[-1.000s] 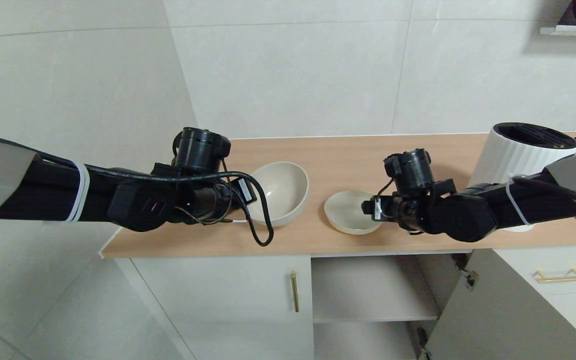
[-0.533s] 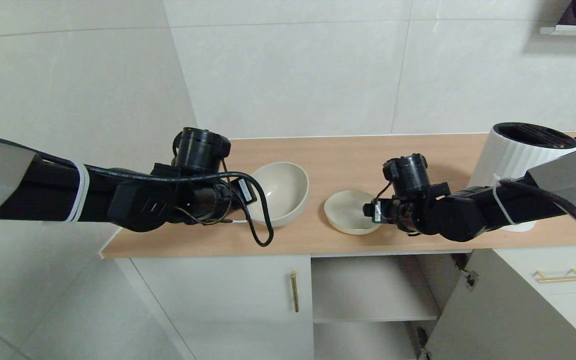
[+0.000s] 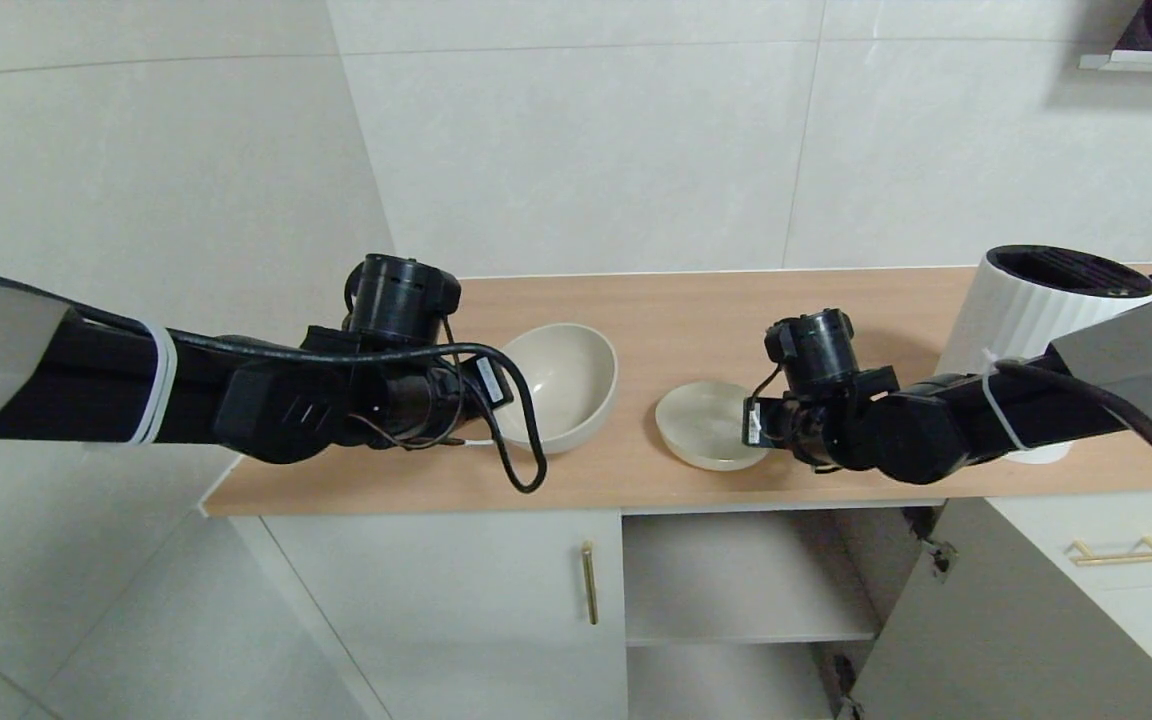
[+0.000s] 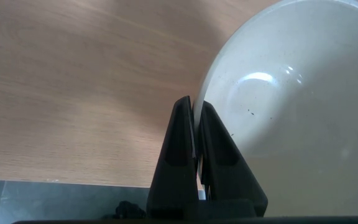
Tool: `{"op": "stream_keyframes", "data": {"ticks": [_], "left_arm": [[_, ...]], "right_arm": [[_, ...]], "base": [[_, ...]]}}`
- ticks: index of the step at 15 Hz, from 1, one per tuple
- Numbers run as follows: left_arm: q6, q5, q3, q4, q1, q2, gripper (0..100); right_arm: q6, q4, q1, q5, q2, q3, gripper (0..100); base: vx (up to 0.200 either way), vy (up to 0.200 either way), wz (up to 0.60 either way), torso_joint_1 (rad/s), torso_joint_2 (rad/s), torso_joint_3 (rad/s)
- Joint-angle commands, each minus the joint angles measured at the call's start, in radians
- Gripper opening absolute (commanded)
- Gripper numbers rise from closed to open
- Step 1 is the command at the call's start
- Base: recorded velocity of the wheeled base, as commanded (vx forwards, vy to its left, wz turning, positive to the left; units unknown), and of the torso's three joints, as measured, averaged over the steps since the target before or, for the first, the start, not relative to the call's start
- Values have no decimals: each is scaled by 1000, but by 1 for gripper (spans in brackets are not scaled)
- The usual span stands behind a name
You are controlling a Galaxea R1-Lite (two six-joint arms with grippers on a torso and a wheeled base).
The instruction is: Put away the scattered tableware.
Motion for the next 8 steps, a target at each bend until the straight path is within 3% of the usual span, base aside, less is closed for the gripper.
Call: {"op": "stream_keyframes", "data": {"ticks": [1,4,8], "left_arm": [[0,0,0,0,0,-4,0],[2,2,24,-2,0,-47,0],[21,-1,142,-5,1,-177,0]], "right_arm": [[0,1,1,0,-5,1,0],[15,11,1,4,-68,11,0],[20,96,5,118,-297,123,0]], "base": [[0,0,0,0,0,0],[0,0,0,0,0,0],[0,0,0,0,0,0]]}}
